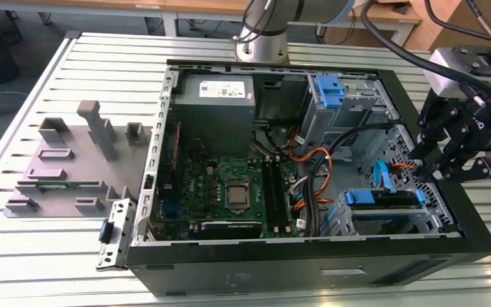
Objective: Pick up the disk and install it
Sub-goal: 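Insert the second disk wire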
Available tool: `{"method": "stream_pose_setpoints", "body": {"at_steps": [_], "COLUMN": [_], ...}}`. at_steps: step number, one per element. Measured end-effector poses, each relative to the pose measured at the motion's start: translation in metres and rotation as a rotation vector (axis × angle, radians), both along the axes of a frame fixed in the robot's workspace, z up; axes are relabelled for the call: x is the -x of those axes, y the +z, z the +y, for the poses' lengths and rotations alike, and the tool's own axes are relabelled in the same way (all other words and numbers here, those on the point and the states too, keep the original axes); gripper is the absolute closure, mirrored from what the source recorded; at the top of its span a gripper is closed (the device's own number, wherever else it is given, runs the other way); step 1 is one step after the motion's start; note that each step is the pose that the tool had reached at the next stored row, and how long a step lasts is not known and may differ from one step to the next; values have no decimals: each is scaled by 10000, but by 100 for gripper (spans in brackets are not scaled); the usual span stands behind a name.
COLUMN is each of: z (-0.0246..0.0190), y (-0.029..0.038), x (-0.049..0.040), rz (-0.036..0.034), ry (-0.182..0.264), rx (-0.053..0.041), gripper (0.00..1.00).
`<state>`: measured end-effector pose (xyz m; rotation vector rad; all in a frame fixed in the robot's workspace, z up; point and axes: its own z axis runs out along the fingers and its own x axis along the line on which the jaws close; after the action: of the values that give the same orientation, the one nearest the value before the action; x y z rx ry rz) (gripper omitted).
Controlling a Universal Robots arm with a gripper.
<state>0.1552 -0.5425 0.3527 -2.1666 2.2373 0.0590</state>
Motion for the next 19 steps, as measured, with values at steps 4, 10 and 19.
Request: {"method": "stream_pose_setpoints", "body": {"at_steps": [4,10,19], "z": [1,0,0], "y": [-1,-23,-55], "x": [-31,-32,-32], "rz": [0,0,0], "ry": [-6,-6,-6], "rx": [-1,67,94], "gripper": [56,56,56]}}
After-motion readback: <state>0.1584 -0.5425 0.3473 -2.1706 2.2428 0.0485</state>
